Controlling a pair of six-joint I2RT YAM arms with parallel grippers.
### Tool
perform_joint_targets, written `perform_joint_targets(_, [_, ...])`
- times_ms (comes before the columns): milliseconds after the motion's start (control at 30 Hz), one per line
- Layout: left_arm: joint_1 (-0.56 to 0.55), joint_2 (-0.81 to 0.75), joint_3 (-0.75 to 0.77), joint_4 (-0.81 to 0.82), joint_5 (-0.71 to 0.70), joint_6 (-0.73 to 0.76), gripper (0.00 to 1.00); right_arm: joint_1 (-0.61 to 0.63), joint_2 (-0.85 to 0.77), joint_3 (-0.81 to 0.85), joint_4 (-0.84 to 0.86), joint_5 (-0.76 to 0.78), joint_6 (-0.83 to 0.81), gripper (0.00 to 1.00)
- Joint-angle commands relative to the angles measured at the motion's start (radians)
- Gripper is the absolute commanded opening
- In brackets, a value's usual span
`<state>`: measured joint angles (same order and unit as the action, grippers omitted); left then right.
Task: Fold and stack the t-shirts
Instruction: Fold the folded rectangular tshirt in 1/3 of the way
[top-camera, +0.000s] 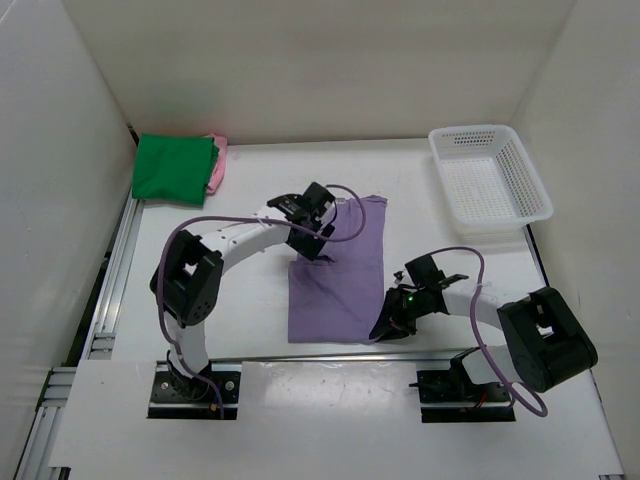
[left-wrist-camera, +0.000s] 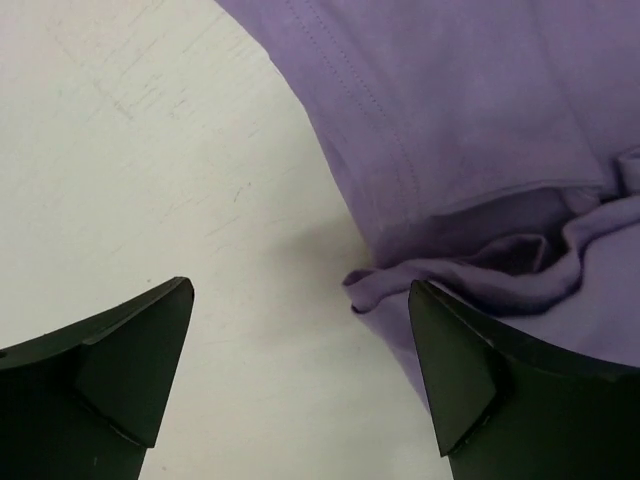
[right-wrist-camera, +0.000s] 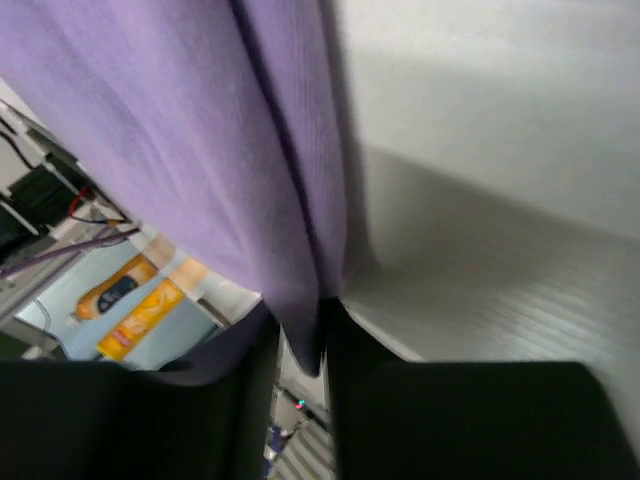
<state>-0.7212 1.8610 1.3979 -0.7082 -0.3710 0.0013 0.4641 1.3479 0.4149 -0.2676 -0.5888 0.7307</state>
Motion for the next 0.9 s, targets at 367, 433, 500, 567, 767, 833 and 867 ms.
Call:
perform_joint_targets(367, [0.273, -0.019, 0.052, -0.226, 0.673, -0.001, 0.64, -0.027, -0.201, 0.387, -0.289, 0.546, -0.18, 0.36])
perform_joint_targets(433, [0.273, 0.024, 0.052, -0.215, 0.705, -0.001, 0.66, -0.027, -0.065, 0.447, -0.274, 0.558, -0.221, 0.31])
perform_joint_targets(500, [0.273, 0.047, 0.065, -0.215, 0.724, -0.001, 0.68, -0.027, 0.083, 0.554, -0.274, 0.558, -0.267, 0.26])
perform_joint_targets(567, [0.273, 0.061, 0.075, -0.206, 0.747, -0.001, 0.71, -0.027, 0.164, 0.611, -0.265, 0.558, -0.289, 0.26])
perform_joint_targets(767, [0.293, 0.108, 0.084, -0.206, 0.78, -0.001, 0.7, -0.036, 0.367, 0.731, -0.265, 0.558, -0.336, 0.3])
perform_joint_targets(833, [0.293, 0.124, 0.093, -0.206, 0.781, -0.001, 0.66, -0.036, 0.387, 0.745, -0.265, 0.558, -0.336, 0.3])
perform_joint_targets(867, [0.293, 0.135, 0.102, -0.206, 0.791, -0.001, 0.66, -0.047, 0.402, 0.754, -0.265, 0.558, -0.336, 0.3])
